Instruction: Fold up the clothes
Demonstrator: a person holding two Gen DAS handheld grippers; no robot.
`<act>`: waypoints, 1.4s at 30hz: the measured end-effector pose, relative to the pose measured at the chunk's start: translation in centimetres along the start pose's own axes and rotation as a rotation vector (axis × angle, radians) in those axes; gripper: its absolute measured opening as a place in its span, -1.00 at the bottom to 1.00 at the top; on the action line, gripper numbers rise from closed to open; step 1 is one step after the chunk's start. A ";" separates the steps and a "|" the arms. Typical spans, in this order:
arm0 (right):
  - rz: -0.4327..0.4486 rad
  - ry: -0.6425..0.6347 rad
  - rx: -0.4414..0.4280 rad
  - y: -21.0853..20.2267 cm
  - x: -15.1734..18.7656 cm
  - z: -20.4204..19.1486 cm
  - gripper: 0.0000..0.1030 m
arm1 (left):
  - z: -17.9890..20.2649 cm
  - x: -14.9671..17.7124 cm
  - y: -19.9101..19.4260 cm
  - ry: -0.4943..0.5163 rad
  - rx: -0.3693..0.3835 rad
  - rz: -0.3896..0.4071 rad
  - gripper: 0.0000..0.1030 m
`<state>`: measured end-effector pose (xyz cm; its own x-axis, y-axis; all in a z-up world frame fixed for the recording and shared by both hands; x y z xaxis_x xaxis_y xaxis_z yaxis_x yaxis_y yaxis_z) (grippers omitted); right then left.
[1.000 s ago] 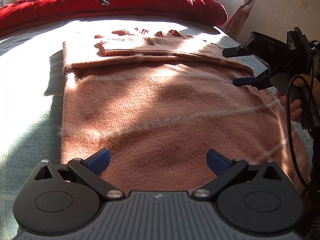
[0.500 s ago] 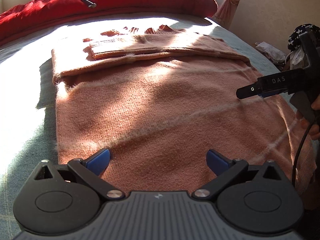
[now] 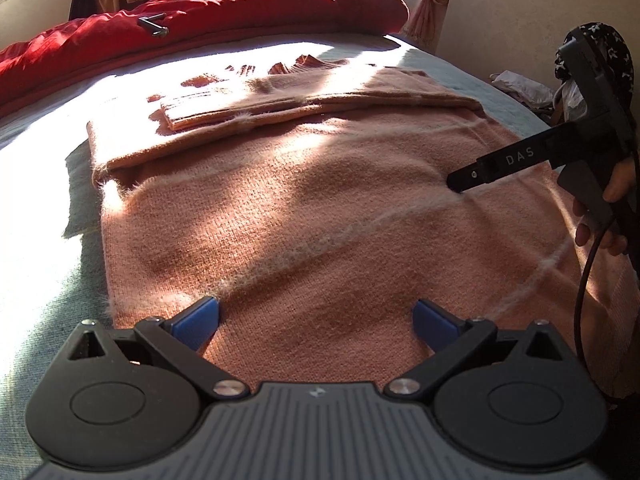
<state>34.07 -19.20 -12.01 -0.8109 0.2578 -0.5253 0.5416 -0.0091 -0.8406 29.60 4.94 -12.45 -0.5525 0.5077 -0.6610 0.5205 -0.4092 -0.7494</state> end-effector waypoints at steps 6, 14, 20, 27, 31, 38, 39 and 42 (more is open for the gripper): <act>0.028 -0.015 -0.007 -1.8 1.1 0.4 1.00 | 0.7 -0.3 -0.4 0.007 -0.040 -0.043 0.99; 0.041 -0.029 -0.026 -4.4 3.7 3.1 1.00 | 2.0 -0.8 -1.7 0.003 -0.095 -0.016 0.99; 0.042 -0.086 -0.074 -5.7 4.2 3.3 1.00 | 4.5 -1.6 -2.1 -0.003 -0.069 0.011 0.99; 0.012 -0.165 -0.129 -4.6 5.1 3.3 1.00 | 6.6 0.0 -1.0 -0.031 -0.117 -0.056 0.99; 0.010 -0.191 -0.162 -4.2 5.1 3.7 1.00 | 6.3 0.4 -1.2 -0.092 -0.134 -0.065 0.99; 0.016 -0.253 -0.218 -4.2 5.3 4.2 1.00 | 6.6 1.6 -2.3 -0.133 -0.163 -0.077 0.99; 0.016 -0.263 -0.227 -4.2 5.3 4.3 1.00 | 6.8 1.8 -2.6 -0.132 -0.167 -0.077 0.99; 0.017 -0.293 -0.253 -4.3 5.4 4.6 1.00 | 7.3 2.5 -3.3 -0.135 -0.176 -0.074 0.99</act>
Point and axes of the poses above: each gripper's, at about its wrist camera, not at the fingertips, and y roughly the way its jaws point, z to its right, x to its underside, the point moved 4 cm from there along y, roughly the way its jaws point, and after that the axes turned 12 degrees about y, right-handed, at the moved point
